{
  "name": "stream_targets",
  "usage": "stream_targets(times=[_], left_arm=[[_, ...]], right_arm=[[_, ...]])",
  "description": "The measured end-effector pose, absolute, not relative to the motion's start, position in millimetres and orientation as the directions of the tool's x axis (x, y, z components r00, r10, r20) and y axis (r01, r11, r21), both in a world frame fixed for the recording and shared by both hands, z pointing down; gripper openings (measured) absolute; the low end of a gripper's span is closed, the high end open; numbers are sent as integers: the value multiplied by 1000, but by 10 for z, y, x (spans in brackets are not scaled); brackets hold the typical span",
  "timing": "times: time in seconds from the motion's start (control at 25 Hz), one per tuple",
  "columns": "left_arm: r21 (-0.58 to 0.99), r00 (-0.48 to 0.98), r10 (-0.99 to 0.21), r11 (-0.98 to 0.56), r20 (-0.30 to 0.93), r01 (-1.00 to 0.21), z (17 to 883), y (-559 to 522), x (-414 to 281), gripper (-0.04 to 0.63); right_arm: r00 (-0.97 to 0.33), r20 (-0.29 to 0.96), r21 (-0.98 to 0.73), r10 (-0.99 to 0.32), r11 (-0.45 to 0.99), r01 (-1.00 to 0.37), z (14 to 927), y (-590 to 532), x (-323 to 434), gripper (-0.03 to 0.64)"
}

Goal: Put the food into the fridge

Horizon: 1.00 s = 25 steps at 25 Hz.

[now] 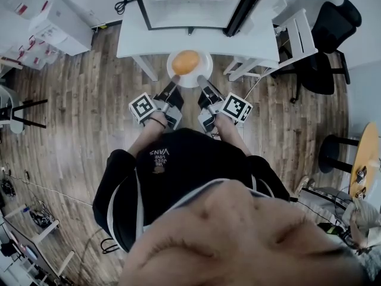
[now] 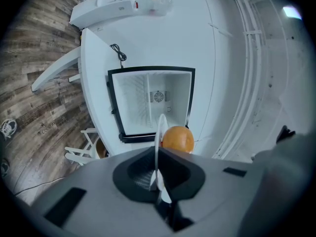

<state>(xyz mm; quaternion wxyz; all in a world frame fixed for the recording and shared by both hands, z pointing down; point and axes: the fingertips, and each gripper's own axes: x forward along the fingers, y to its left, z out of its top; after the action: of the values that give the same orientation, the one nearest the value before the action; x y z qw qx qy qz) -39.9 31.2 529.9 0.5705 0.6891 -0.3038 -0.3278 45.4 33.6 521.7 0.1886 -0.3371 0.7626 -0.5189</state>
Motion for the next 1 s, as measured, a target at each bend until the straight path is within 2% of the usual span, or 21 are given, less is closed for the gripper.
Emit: stream_targets(times=[1.0], left_arm=[[989, 649, -755, -143, -96, -21, 5275, -776, -624, 25]], right_arm=[[-652, 61, -919, -756, 212, -333, 5151, -712, 209, 28]])
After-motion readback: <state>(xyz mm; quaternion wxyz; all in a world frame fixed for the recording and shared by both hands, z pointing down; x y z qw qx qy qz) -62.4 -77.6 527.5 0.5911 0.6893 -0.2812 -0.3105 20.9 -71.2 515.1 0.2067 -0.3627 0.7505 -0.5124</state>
